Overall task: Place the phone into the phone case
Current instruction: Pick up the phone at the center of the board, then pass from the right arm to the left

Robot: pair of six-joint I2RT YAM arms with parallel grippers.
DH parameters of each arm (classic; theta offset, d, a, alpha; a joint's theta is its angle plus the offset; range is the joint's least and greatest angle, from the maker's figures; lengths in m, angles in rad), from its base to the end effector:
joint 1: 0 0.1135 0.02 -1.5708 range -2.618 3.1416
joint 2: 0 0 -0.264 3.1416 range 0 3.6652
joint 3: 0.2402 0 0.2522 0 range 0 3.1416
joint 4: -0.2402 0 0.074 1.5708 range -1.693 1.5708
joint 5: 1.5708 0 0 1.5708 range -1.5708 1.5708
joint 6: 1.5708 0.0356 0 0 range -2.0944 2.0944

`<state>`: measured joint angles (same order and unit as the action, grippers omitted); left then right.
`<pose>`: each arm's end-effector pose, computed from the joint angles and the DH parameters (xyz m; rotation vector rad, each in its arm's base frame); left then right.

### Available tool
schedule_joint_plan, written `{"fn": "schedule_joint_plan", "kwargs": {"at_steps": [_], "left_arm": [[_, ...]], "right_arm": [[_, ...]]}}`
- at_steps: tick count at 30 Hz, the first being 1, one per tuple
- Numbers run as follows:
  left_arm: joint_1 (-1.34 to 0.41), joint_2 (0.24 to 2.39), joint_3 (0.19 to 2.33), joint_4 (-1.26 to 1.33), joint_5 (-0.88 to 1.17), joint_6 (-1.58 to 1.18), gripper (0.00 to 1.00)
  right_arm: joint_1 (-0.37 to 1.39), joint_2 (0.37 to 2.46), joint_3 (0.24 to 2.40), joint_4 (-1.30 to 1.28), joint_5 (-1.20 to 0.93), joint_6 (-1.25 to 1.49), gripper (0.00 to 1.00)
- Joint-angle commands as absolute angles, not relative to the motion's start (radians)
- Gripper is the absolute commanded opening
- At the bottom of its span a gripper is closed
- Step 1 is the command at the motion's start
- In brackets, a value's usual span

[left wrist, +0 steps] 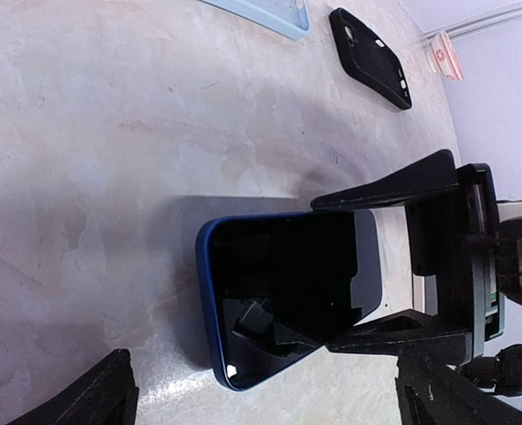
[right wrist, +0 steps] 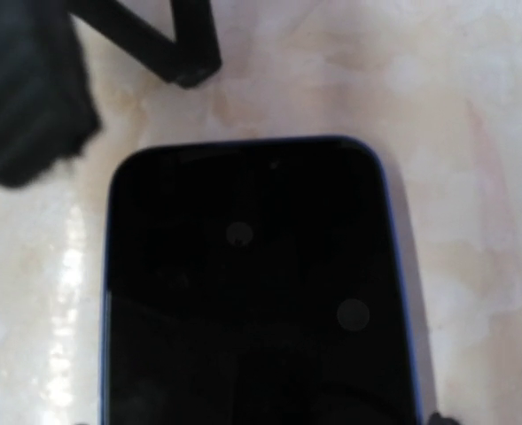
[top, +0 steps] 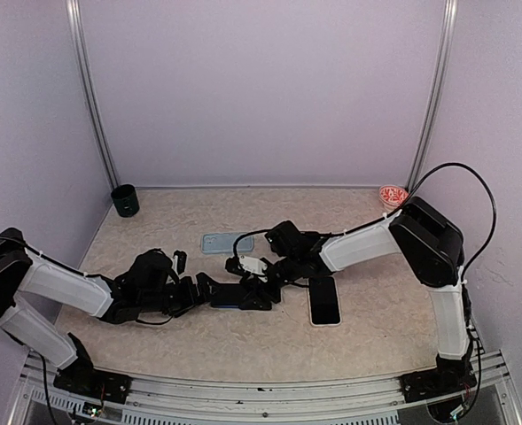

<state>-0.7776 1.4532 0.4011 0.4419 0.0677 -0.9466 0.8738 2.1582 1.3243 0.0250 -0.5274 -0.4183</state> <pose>0.1781 -0.1787 0.1299 -0.1590 2.3743 -0.9935 0.2736 0.3548 0.1164 -1.6417 1.7490 0.8429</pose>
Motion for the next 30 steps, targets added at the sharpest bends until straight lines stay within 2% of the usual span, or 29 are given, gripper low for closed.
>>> {"fn": "schedule_joint_plan", "kwargs": {"at_steps": [1, 8, 20, 25, 30], "left_arm": [[-0.773, 1.448, 0.401, 0.473, 0.082, -0.949, 0.99], [-0.773, 1.457, 0.397, 0.55, 0.133, -0.949, 0.98], [-0.785, 1.501, 0.379, 0.747, 0.277, -0.954, 0.8], [-0.787, 1.543, 0.374, 0.826, 0.322, -0.975, 0.64], [-0.789, 1.572, 0.365, 0.88, 0.338, -0.995, 0.4]], "right_arm": [[0.869, 2.066, 1.294, 0.113, -0.561, -0.397, 0.63], [0.871, 2.011, 1.226, 0.179, -0.595, -0.368, 0.63], [0.901, 1.955, 1.143, 0.263, -0.549, -0.357, 0.63], [0.916, 1.944, 1.119, 0.287, -0.507, -0.366, 0.63], [0.932, 1.936, 1.098, 0.301, -0.461, -0.374, 0.63]]}}
